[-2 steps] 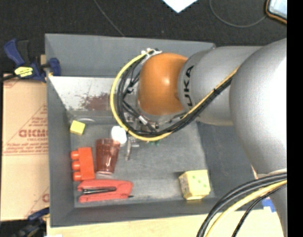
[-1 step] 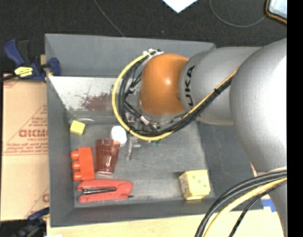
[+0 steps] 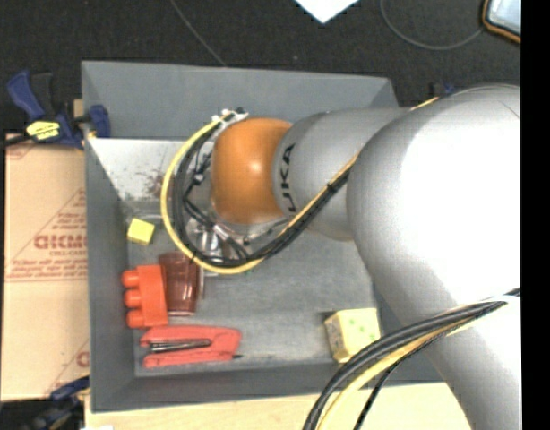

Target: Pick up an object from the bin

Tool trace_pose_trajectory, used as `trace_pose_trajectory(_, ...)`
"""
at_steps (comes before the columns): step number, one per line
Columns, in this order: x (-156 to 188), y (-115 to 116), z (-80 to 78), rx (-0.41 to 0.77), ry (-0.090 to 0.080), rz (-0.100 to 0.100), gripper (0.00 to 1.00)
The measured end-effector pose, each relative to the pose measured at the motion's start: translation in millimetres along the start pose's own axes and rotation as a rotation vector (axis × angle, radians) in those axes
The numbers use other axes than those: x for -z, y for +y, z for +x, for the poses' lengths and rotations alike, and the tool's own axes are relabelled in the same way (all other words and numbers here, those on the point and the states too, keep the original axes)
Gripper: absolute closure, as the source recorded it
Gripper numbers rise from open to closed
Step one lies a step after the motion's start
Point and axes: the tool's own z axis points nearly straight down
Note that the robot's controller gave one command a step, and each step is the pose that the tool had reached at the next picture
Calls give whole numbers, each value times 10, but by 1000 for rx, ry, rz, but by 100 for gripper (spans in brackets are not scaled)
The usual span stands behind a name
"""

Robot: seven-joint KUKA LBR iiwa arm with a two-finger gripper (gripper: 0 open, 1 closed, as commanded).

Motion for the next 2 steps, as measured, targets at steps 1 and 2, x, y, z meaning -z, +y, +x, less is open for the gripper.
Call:
trace_pose_trajectory(1,324,-567,28,-51,-11,4,0)
trace_pose_trajectory(2,311,-545,37,-48,-9,3,0)
